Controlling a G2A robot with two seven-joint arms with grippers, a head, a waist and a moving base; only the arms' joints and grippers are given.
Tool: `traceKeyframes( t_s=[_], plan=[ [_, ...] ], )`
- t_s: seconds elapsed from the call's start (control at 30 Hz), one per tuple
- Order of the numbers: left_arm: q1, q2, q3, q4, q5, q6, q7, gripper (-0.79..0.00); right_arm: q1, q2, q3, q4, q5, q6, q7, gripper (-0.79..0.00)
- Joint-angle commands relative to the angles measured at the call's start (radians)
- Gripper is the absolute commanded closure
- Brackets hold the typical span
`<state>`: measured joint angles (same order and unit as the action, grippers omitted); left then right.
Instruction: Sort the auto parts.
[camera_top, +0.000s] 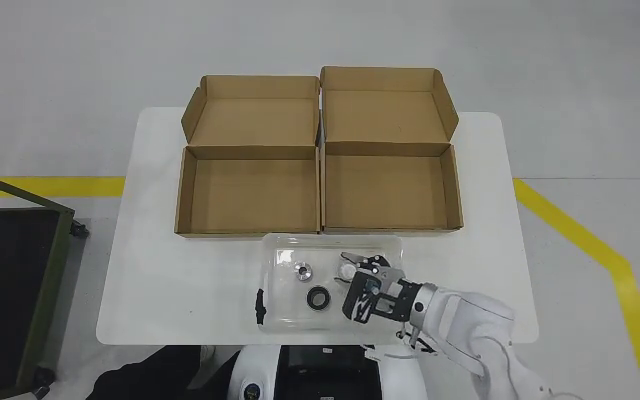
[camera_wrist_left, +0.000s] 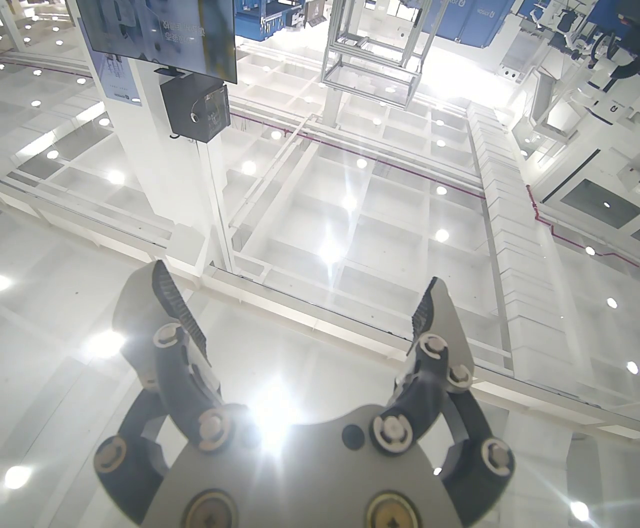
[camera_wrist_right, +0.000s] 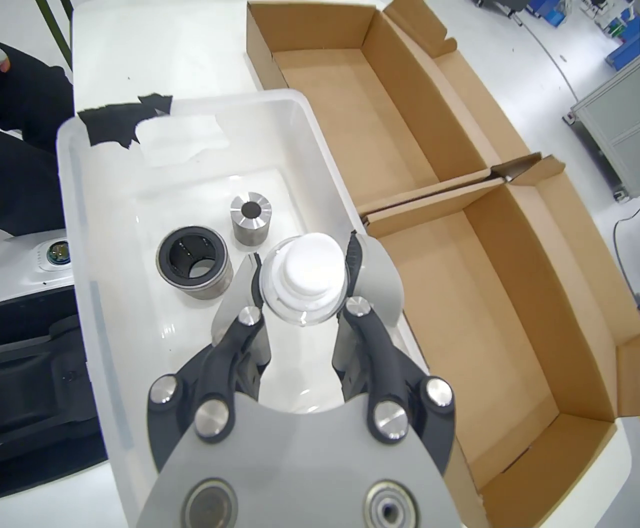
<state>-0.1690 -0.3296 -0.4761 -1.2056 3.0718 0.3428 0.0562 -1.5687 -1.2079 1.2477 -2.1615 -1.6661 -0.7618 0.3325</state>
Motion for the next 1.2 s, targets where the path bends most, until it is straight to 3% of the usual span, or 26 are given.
traceKeyframes(
  t_s=[0.0,0.3,0.57,0.73,1.17],
  plan=[
    [0.0,0.0,0.0,0.0,0.0,0.0,0.0,-0.785,0.005,0.001,-0.012,0.002,0.0,0.002,-0.049,0.0],
    [0.0,0.0,0.0,0.0,0.0,0.0,0.0,-0.785,0.068,-0.004,-0.071,0.068,0.067,0.053,-0.292,0.0],
    [0.0,0.0,0.0,0.0,0.0,0.0,0.0,-0.785,0.129,-0.006,-0.11,0.052,0.034,0.104,-0.483,0.0],
    [0.0,0.0,0.0,0.0,0.0,0.0,0.0,-0.785,0.139,-0.006,-0.097,0.078,0.119,0.113,-0.609,0.0],
    [0.0,0.0,0.0,0.0,0.0,0.0,0.0,-0.785,0.136,0.001,-0.042,0.076,0.217,0.123,-0.77,0.0]
  ],
)
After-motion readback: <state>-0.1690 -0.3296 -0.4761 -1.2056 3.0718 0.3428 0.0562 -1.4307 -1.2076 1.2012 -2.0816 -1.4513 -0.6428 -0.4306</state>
